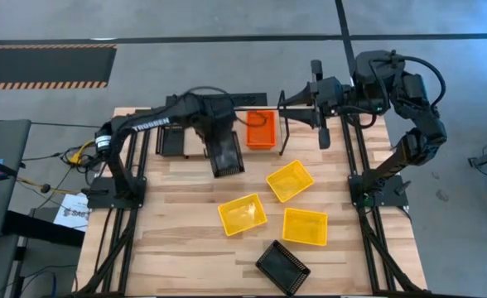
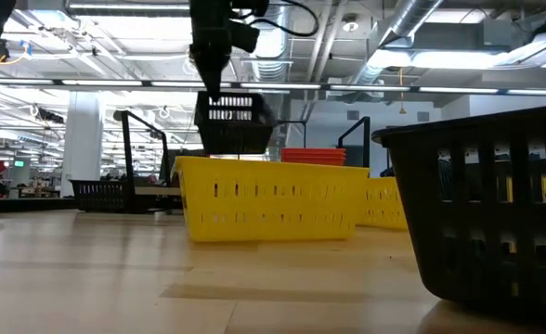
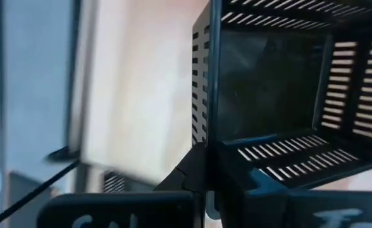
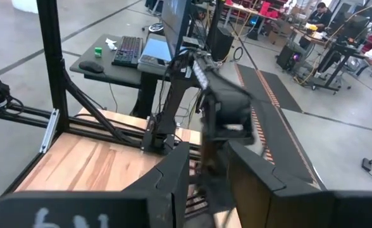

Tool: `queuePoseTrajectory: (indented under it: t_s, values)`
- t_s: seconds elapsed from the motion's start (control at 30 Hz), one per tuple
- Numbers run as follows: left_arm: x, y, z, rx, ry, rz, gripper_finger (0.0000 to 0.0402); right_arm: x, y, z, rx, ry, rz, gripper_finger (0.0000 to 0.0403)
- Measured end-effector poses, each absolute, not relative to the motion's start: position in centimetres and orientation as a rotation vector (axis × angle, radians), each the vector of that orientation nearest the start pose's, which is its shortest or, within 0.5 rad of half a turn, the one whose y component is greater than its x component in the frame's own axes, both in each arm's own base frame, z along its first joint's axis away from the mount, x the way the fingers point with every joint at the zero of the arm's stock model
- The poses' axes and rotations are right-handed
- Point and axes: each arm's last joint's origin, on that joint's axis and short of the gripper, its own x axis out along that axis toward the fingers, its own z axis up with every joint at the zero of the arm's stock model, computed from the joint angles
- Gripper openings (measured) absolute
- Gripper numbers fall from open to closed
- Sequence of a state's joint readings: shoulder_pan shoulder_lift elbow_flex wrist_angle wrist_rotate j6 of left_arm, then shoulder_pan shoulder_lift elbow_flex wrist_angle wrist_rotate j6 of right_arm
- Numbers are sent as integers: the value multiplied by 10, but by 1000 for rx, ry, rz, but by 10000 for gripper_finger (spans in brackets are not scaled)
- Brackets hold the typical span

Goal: Stack baskets on shelf by color
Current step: Put the middle black bin on the shelf

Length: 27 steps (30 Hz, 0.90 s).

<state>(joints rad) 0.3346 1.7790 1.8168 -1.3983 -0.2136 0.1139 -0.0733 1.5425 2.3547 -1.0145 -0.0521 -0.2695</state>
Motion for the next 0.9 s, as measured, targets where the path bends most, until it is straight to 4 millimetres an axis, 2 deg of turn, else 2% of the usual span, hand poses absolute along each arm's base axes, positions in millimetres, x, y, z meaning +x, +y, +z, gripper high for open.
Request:
queuePoseTrajectory:
  t_s: [0.17,0.37,0.47,0.63,0.77,0.9]
  values:
    - [303,157,344,41,1373,424,0,232,-15,567,-256,206,9,124]
    - [303,201,332,-3,1286,373,0,232,-15,567,-256,203,8,124]
    - [306,213,320,47,1319,323,0,232,-15,567,-256,200,8,124]
    - [312,226,290,82,1431,188,0,232,-15,568,-230,193,4,124]
    - [323,237,266,89,1450,143,0,232,-15,569,-220,182,2,124]
    - [332,244,254,124,1436,126,0,232,-15,570,-197,177,-1,124]
